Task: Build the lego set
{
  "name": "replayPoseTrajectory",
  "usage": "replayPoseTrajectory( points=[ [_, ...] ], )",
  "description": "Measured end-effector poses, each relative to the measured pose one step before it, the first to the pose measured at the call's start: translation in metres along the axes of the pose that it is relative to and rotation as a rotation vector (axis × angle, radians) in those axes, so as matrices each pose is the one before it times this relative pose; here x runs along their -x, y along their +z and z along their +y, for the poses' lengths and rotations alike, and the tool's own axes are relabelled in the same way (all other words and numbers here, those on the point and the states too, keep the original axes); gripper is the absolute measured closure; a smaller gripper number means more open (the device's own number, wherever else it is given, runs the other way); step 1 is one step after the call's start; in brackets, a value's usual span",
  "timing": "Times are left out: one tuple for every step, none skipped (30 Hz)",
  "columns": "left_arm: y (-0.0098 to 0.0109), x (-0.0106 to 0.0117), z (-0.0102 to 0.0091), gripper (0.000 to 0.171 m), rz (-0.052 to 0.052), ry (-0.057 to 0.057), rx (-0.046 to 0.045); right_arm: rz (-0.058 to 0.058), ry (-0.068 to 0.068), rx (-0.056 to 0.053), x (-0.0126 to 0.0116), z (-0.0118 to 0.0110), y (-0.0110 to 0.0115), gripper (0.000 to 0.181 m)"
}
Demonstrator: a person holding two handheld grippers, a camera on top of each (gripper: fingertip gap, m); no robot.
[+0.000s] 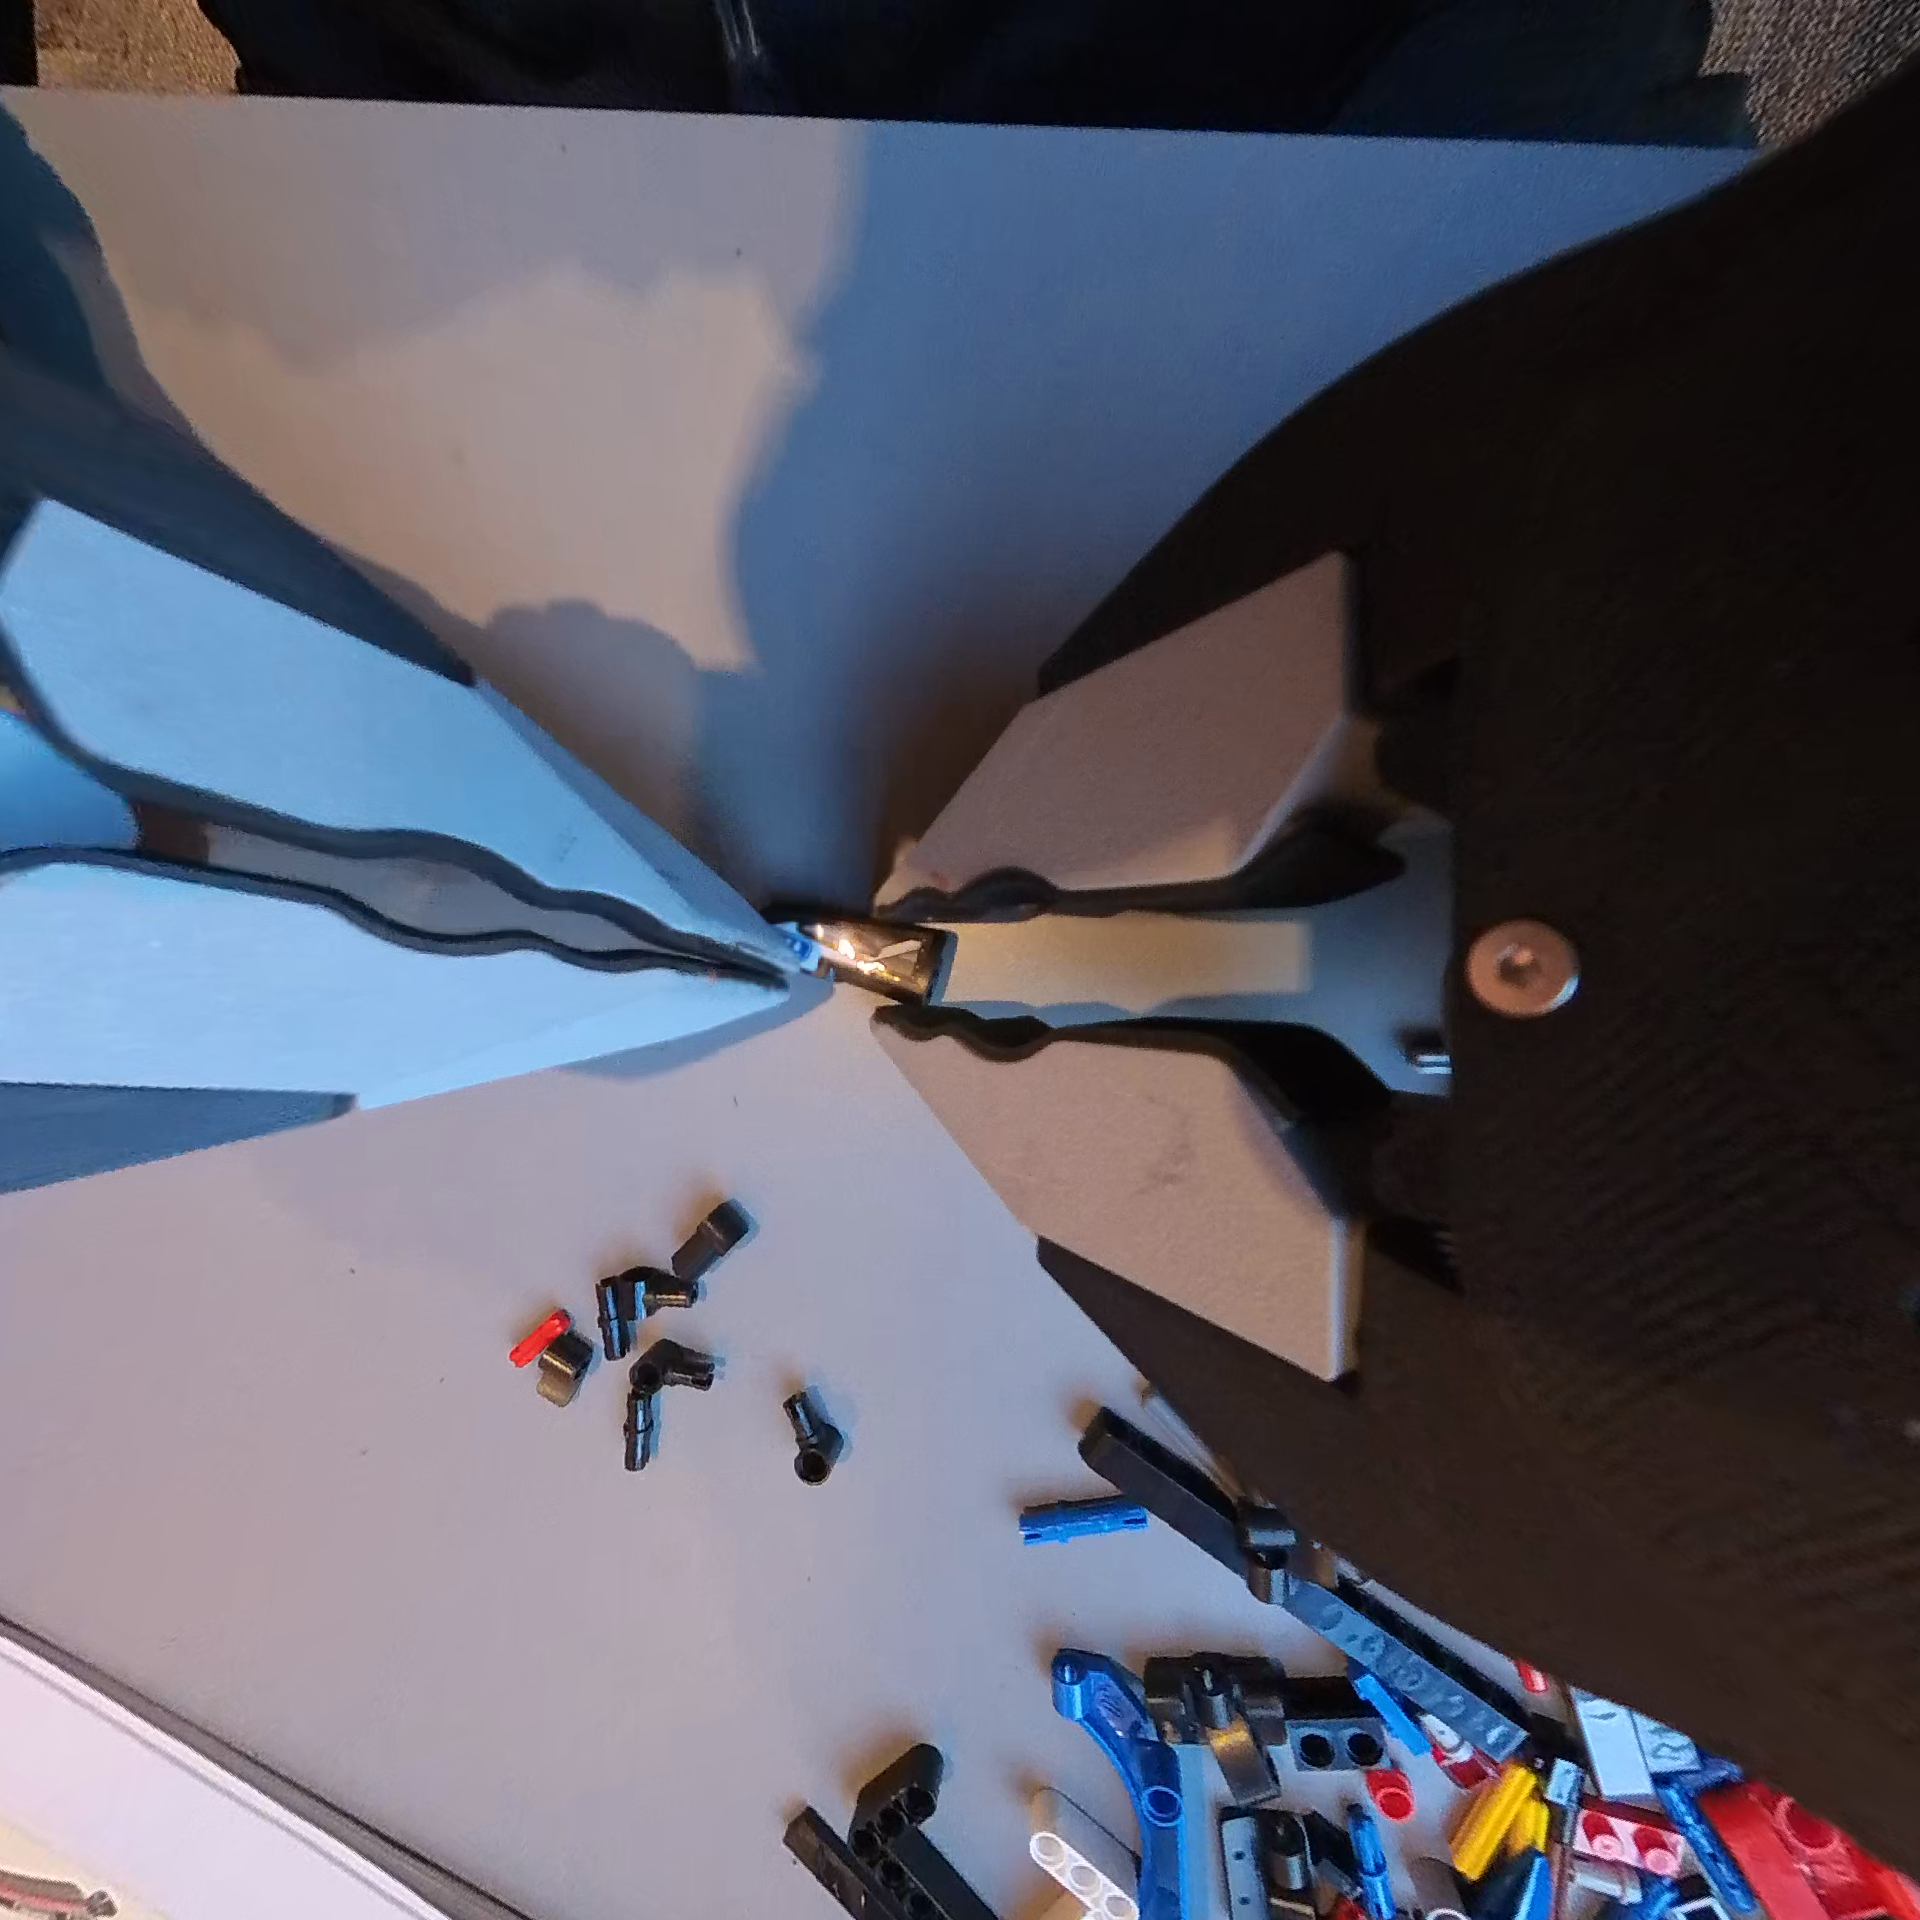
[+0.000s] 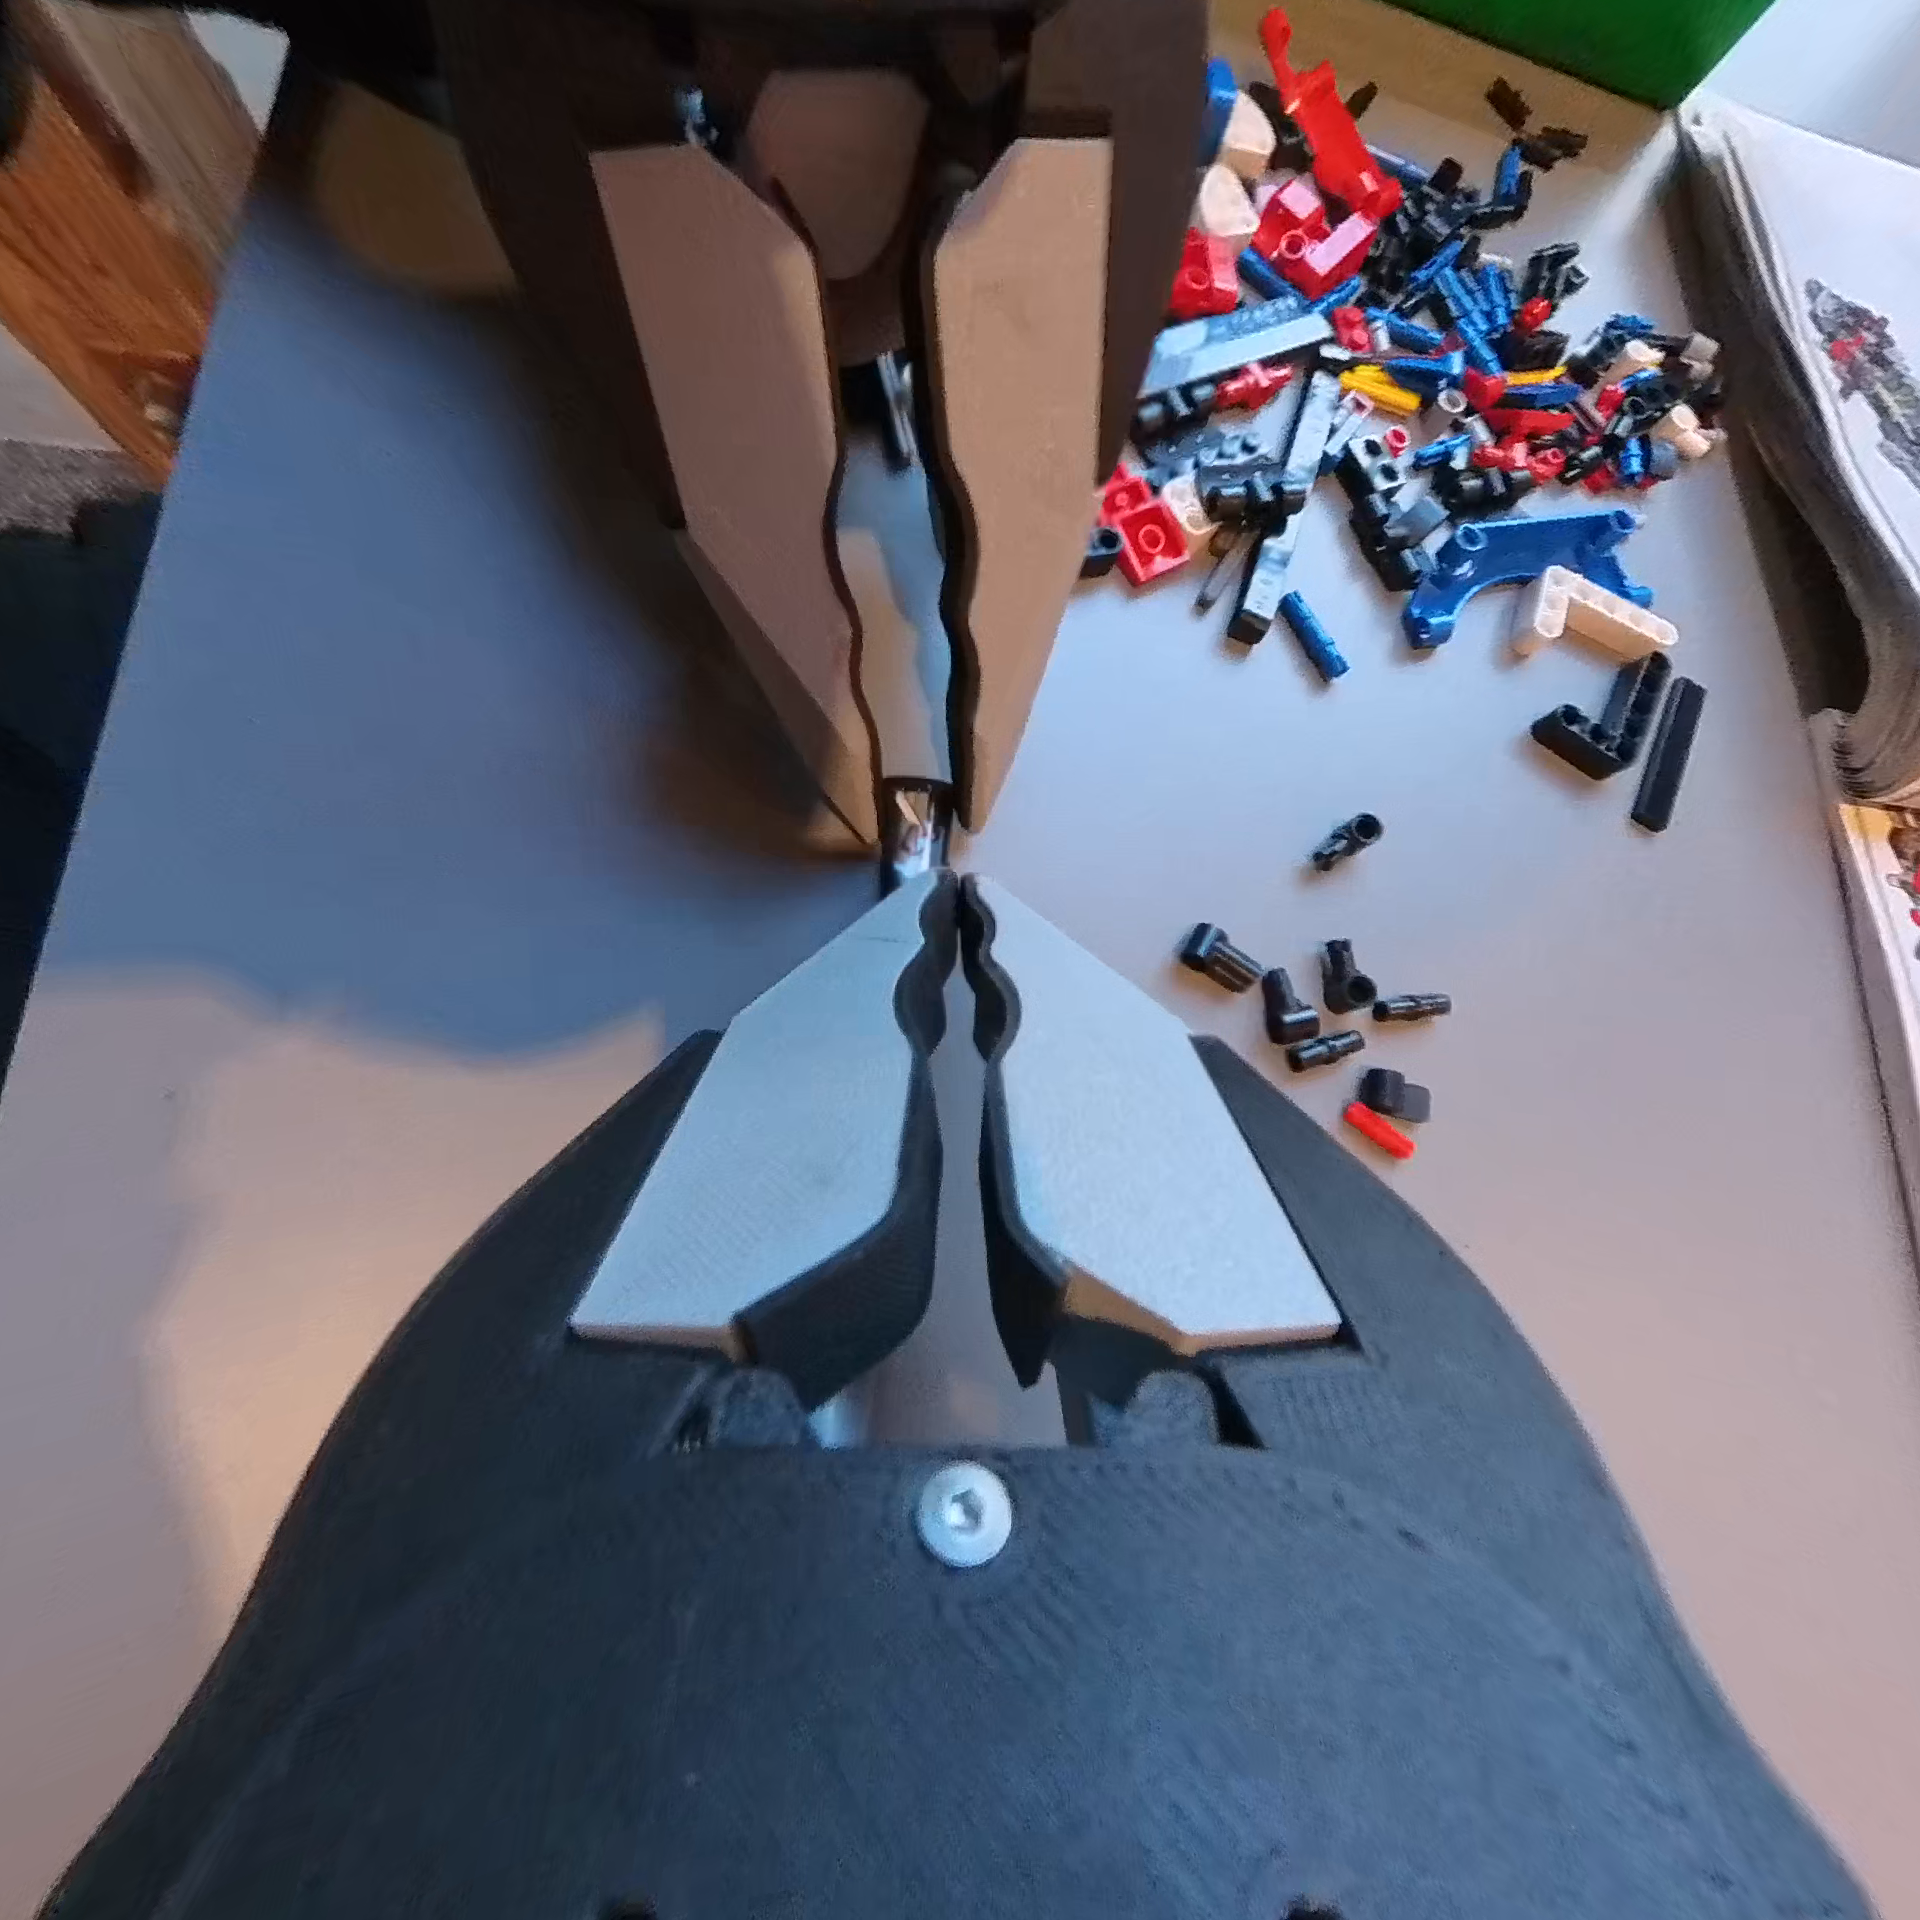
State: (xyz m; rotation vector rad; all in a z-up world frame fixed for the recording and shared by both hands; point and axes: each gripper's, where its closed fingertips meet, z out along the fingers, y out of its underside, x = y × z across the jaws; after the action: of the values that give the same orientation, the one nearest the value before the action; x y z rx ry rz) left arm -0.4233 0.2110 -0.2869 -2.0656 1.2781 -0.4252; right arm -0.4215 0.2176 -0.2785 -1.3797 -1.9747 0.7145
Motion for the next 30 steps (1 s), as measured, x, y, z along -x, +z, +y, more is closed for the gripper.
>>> replayPoseTrajectory(
  points=[
    [0.00011, -0.00002, -0.00013, 0.16, -0.0004, 0.0002, 0.00003, 0.0129, -0.0206, 0.019, -0.00044, 0.00296, 0.00139, 0.181],
    [0.00005, -0.00005, 0.00007, 0.16, -0.0003, 0.0001, -0.00018, 0.0142, -0.0164, 0.0079, -0.00103, 0.00169, -0.00038, 0.181],
    [-0.00002, 0.00004, -0.00001, 0.16, -0.0004, -0.0008, -0.00052, 0.0061, -0.0063, 0.0127, -0.00078, 0.00284, -0.00116, 0.181],
    [-0.00007, 0.0, 0.00005, 0.16, -0.001, 0.0005, -0.00008, 0.0045, 0.0012, 0.0114, -0.00112, 0.00315, -0.00131, 0.181],
    [0.00003, -0.00003, -0.00004, 0.16, -0.0012, 0.0011, 0.00021, 0.0032, 0.005, -0.0035, -0.00086, 0.00074, -0.00144, 0.181],
    [0.00002, -0.00007, -0.00003, 0.16, -0.0002, 0.0006, 0.00004, -0.0024, 0.0089, -0.0184, 0.00011, -0.00243, -0.00137, 0.181],
    [0.00005, 0.00004, -0.00001, 0.16, 0.0015, -0.001, 0.00008, -0.0113, 0.0076, -0.024, 0.00191, -0.00477, -0.00056, 0.181],
    [0.0001, 0.0, -0.00008, 0.16, 0.002, -0.0016, -0.00021, -0.0129, -0.0009, -0.0151, 0.0028, -0.0046, 0.00083, 0.181],
    [0.00023, -0.00005, -0.00023, 0.16, 0.0013, -0.0007, -0.00004, -0.0033, -0.0125, 0.0049, 0.00183, -0.00171, 0.00239, 0.181],
    [0.00024, -0.00002, -0.00011, 0.16, -0.0003, 0.0012, 0.00016, 0.0098, -0.0179, 0.0219, -0.00024, 0.00155, 0.00306, 0.181],
    [0.00008, 0.0, -0.0001, 0.159, -0.0014, 0.0018, 0.0003, 0.0117, -0.0123, 0.0146, -0.00121, 0.00167, 0.00171, 0.181],
    [0.0, 0.00001, -0.00003, 0.16, -0.0013, 0.0008, -0.0002, -0.0029, 0.0024, -0.0007, -0.00001, 0.00026, -0.00055, 0.181],
    [0.00006, 0.00002, 0.00005, 0.16, -0.001, -0.0003, -0.00037, -0.0085, 0.0147, 0.0026, -0.00015, 0.00156, -0.00131, 0.181],
    [-0.00003, 0.00002, 0.00003, 0.16, -0.0009, -0.0002, -0.00003, -0.0056, 0.0132, 0.0027, -0.00092, 0.00199, -0.00171, 0.181],
    [0.00001, 0.0, -0.00001, 0.16, -0.0007, 0.0006, 0.00018, 0.0029, 0.007, 0.0018, -0.00159, 0.00159, -0.00139, 0.181],
    [0.00005, -0.00004, -0.00005, 0.16, 0.0001, 0.0002, 0.0001, 0.0036, 0.0019, -0.0072, -0.00094, -0.001, -0.00094, 0.181],
    [0.00008, -0.00003, -0.00007, 0.16, 0.001, -0.001, -0.0001, -0.0072, 0.0005, -0.0205, 0.00175, -0.00449, -0.0004, 0.181],
    [0.00021, -0.00003, -0.00019, 0.16, 0.0015, -0.0019, -0.00001, -0.0165, 0.0002, -0.0216, 0.00369, -0.00538, 0.00055, 0.181],
    [0.00019, 0.00001, -0.00028, 0.16, 0.0018, -0.0032, 0.00024, -0.013, -0.003, -0.0071, 0.00318, -0.0028, 0.00188, 0.181],
    [0.00022, -0.00016, -0.00016, 0.16, 0.0015, -0.0031, 0.00065, 0.0005, -0.0082, 0.0131, 0.00084, 0.0014, 0.00264, 0.181],
    [0.00005, -0.00023, -0.00004, 0.16, 0.0004, 0.0002, 0.00041, 0.0092, -0.0099, 0.0144, -0.00078, 0.00275, 0.00247, 0.181],
    [-0.00011, -0.00029, -0.00009, 0.159, -0.0018, 0.0036, 0.00022, 0.0059, -0.0032, -0.0026, -0.00051, 0.00068, 0.00084, 0.181],
    [-0.00014, -0.00034, 0.0001, 0.159, -0.0017, 0.0057, 0.00066, -0.0054, 0.005, -0.0051, 0.00069, 0.00002, -0.0003, 0.181],
    [-0.00038, 0.00032, 0.00008, 0.156, -0.0057, 0.0062, 0.0011, -0.0058, 0.0067, -0.0014, 0.00051, 0.00043, -0.0005, 0.181],
    [-0.0006, 0.00095, 0.00028, 0.153, -0.0081, 0.0066, 0.00251, -0.0012, 0.0041, -0.0031, 0.00002, 0.0003, -0.0003, 0.181],
    [-0.00087, 0.00171, 0.0001, 0.149, -0.0115, 0.0056, 0.00166, 0.0014, 0.0033, -0.0039, -0.00007, 0.00002, 0.00014, 0.181],
    [-0.00119, 0.00099, -0.00091, 0.149, -0.0068, 0.0041, -0.00571, 0.0016, 0.0022, -0.0017, -0.00022, -0.00002, 0.00023, 0.181],
    [-0.00158, -0.00095, -0.00225, 0.15, 0.0044, 0.0036, -0.0135, 0.0008, -0.0007, 0.0002, -0.00008, 0.00003, 0.00027, 0.181],
    [-0.00187, -0.002, -0.00309, 0.155, 0.0096, 0.0041, -0.01821, 0.0, -0.0024, 0.0002, 0.00002, -0.00002, 0.00014, 0.181],
    [-0.00181, -0.00241, -0.0036, 0.16, 0.0111, 0.0058, -0.01933, -0.0004, -0.0005, -0.0003, 0.00009, -0.00014, 0.00011, 0.181]
  ],
)
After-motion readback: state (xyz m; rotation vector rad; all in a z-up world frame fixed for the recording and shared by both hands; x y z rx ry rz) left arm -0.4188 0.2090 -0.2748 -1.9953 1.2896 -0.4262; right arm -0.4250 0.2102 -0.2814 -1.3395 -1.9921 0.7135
